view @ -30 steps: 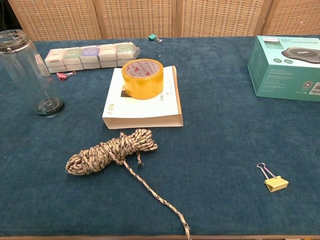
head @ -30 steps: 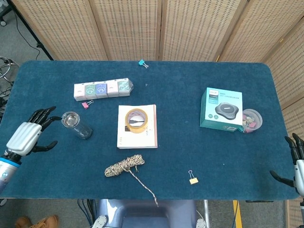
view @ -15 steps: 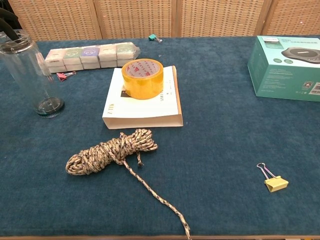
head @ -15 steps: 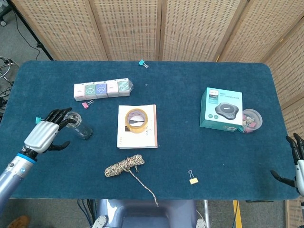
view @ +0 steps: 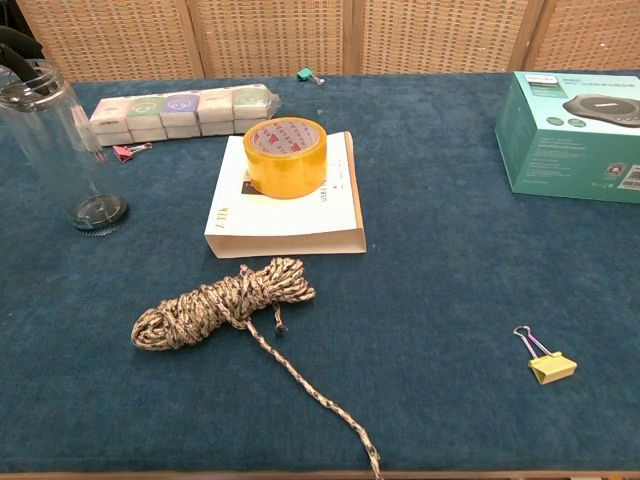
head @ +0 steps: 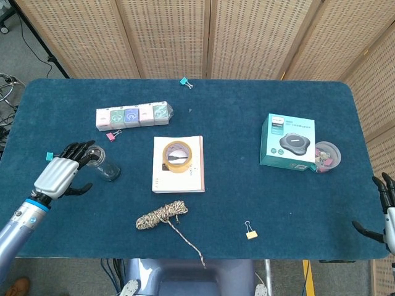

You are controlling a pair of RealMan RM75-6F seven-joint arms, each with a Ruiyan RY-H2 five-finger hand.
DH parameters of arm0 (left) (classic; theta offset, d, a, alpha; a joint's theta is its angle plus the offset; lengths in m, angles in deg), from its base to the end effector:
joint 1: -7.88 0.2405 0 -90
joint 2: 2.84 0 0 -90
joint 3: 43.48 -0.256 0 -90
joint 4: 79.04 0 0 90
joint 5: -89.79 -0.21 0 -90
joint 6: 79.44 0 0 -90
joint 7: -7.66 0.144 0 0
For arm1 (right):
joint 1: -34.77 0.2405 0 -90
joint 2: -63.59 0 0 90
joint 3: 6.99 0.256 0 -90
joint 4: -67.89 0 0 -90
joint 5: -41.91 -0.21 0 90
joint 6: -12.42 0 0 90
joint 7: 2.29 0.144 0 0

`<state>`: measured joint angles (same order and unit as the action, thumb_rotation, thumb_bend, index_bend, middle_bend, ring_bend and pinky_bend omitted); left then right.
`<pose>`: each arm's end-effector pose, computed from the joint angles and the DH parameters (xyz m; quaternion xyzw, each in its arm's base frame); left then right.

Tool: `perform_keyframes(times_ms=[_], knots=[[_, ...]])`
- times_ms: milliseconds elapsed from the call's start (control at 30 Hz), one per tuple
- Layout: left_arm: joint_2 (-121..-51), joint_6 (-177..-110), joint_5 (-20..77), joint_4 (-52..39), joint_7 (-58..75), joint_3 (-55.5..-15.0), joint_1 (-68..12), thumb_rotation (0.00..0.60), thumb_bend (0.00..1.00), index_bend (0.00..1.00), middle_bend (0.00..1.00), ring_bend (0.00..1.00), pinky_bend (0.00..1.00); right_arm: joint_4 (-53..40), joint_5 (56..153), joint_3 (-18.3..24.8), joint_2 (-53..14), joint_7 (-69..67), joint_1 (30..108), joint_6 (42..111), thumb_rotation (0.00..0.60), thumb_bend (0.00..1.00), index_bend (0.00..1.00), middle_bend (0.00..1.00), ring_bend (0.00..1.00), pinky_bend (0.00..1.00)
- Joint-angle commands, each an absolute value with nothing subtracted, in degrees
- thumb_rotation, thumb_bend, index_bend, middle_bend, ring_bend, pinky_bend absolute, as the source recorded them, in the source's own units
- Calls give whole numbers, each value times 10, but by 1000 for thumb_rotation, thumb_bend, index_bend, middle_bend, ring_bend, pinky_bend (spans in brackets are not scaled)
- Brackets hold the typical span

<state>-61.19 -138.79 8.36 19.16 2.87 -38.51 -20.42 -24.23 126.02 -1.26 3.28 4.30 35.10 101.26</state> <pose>-0.2312 0.2910 0.1321 -0.7128 -0.4099 -0.3714 0.4312 -0.3255 -0.1657 0.1987 0.5373 -0.3916 0.4119 0.6231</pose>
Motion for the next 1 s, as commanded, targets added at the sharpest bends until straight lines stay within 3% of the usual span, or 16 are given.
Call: perform_keyframes(times_ms=[33,533,767,1000], knots=[[-612,-1390,85,191,27,-385,-204,600,277,281,0,0,0,-243,1260,-12,33,43,351,1013,600,0,0,0,0,0],[-571,-1464,62,190,-45,-384,-163,600,277,265,0,0,0,-242,1262,-13,33,43,351,1013,600,0,0,0,0,0],[-584,-1526,68,156,-53,-404,-107,600,271,7,0,0,0,-244,1268,-15,33,41,352,1013,600,0,0,0,0,0],[-636,-1613,90,114,-18,-415,-36,600,62,0,0,0,0,-244,1273,-17,31,41,352,1015,600,0,0,0,0,0]])
